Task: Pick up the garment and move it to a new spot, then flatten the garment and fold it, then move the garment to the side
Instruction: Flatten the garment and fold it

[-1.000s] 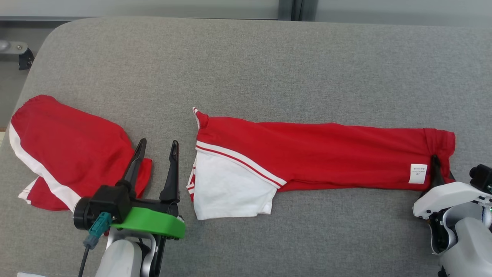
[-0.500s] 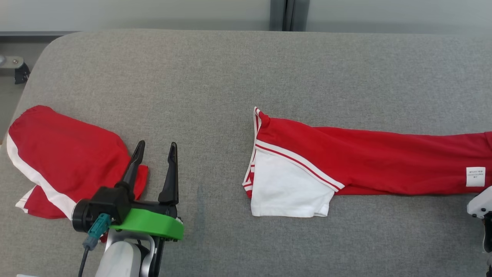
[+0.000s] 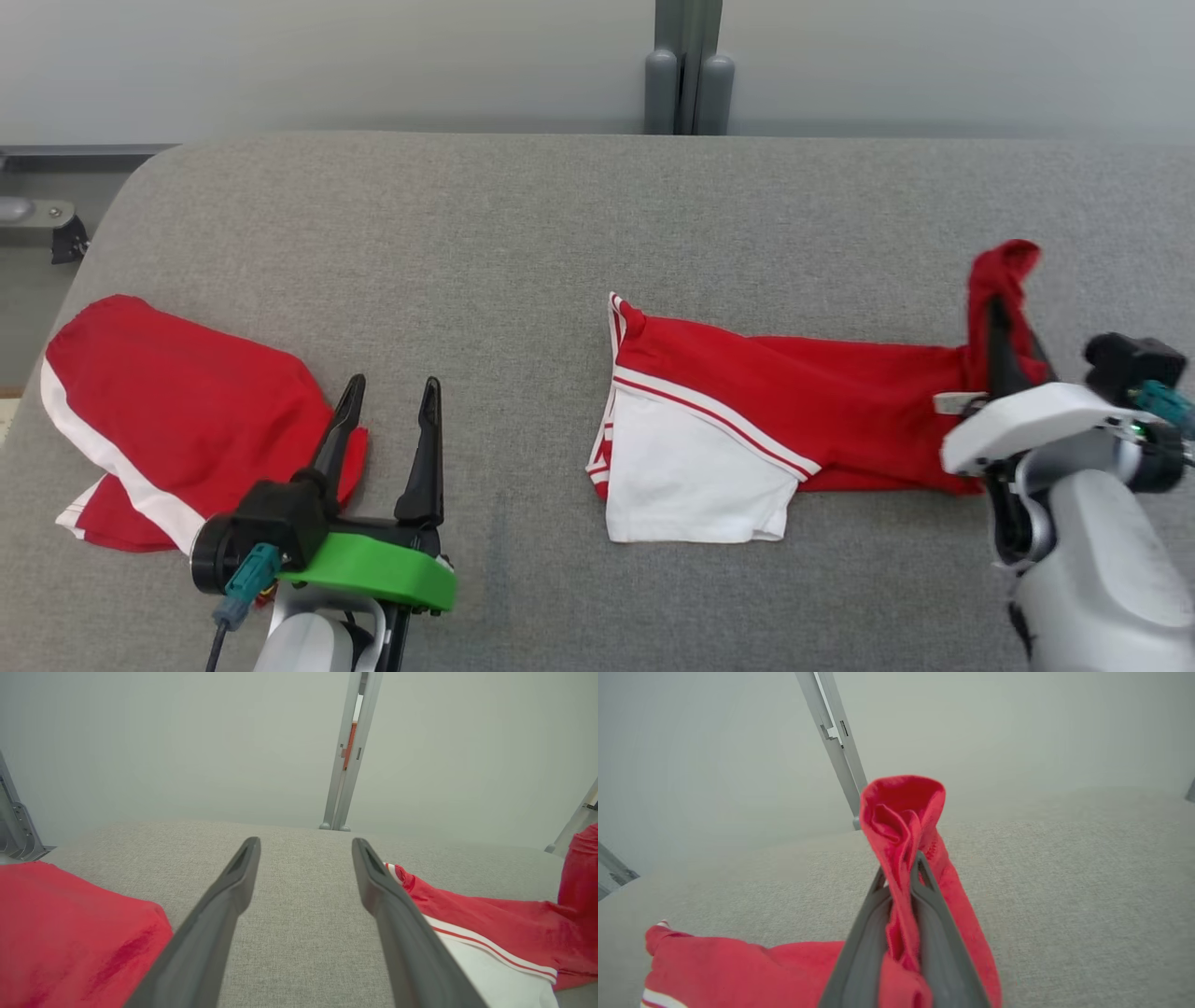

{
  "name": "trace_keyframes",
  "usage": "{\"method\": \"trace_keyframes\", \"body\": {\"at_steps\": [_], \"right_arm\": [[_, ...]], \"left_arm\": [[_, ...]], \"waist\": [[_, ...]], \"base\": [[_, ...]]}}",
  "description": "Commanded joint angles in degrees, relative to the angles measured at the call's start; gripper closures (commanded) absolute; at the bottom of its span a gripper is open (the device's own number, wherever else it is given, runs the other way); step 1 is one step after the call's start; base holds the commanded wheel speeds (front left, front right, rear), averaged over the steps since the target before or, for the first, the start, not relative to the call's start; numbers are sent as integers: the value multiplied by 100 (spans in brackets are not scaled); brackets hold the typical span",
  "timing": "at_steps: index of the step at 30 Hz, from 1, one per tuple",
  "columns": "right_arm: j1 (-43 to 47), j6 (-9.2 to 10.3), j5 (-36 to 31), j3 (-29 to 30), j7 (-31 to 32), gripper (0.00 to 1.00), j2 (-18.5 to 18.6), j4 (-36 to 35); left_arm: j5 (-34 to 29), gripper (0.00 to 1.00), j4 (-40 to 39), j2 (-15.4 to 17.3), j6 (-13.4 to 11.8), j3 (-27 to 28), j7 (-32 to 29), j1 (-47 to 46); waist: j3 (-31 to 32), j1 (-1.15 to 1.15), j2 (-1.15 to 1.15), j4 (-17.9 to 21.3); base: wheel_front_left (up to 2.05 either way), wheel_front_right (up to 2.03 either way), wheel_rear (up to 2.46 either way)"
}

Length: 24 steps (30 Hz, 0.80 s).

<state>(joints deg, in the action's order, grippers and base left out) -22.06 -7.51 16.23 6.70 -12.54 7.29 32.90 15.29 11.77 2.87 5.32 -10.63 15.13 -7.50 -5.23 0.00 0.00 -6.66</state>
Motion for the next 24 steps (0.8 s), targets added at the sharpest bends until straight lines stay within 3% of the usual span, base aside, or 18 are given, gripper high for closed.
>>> {"method": "trace_keyframes", "body": {"at_steps": [1, 10, 16, 24], "right_arm": [[-14, 4, 113, -197, 60, 100, -110, -162], [80, 1, 744, -1512, 260, 100, -435, -359], [-99, 1, 1350, -2272, 92, 100, -428, 161], [-358, 1, 1873, -2708, -179, 100, -429, 902]], "left_arm": [[50, 0, -1, 8, -32, 25, 0, 106], [113, 0, 12, 8, -63, -96, 0, 103], [125, 0, 56, 8, -67, -104, 0, 74], [174, 0, 39, 8, -101, -131, 0, 35]], "waist": [[65, 0, 0, -76], [19, 0, 0, -496], [-48, 0, 0, -806], [-119, 0, 0, -1103]], "base": [[0, 0, 0], [0, 0, 0], [0, 0, 0], [0, 0, 0]]}}
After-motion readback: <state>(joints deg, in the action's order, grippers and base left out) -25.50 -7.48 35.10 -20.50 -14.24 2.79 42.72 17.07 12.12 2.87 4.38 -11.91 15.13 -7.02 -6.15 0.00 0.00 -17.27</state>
